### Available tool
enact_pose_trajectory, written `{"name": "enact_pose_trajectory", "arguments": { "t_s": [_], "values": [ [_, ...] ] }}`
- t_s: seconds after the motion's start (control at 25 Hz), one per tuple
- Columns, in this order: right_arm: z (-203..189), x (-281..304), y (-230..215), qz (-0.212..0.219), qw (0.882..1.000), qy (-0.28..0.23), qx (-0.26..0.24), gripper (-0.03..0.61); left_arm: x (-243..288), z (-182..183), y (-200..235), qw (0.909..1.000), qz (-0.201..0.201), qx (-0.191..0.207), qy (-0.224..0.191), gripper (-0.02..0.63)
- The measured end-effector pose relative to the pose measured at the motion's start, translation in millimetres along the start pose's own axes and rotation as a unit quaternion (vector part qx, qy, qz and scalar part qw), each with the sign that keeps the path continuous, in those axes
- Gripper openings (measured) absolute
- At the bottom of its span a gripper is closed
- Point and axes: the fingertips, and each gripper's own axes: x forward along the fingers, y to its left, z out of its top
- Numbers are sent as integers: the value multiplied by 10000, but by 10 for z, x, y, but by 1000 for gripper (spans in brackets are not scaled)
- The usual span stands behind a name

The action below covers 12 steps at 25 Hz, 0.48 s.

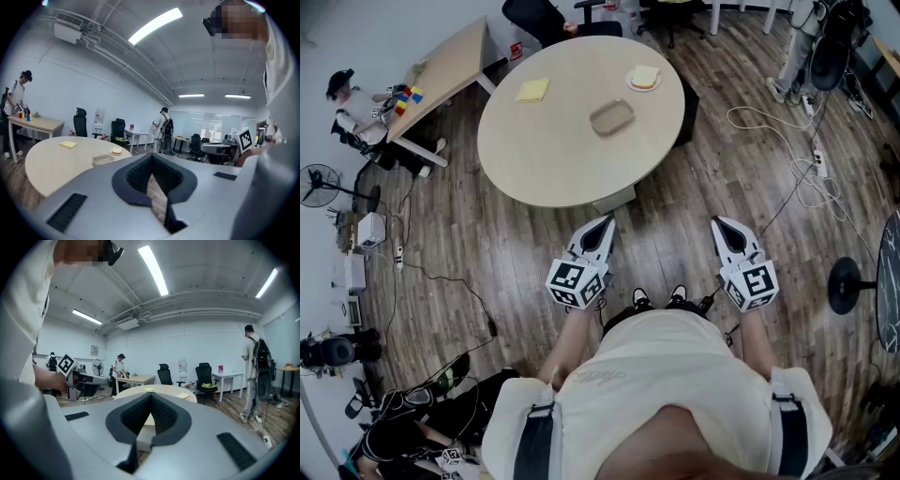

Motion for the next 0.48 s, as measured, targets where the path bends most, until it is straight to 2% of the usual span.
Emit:
{"name": "enact_pose_trajectory", "arguments": {
  "t_s": [0.28, 0.48],
  "values": [
    [42, 5, -35, -14, 9999, -102, 108, 8, 1, 58, 40, 9999, 106, -25, -105, 18],
    [44, 51, -53, -4, 9991, -298, 286, 8, -37, 0, 98, 9999, 156, 3, -25, 18]
  ]
}}
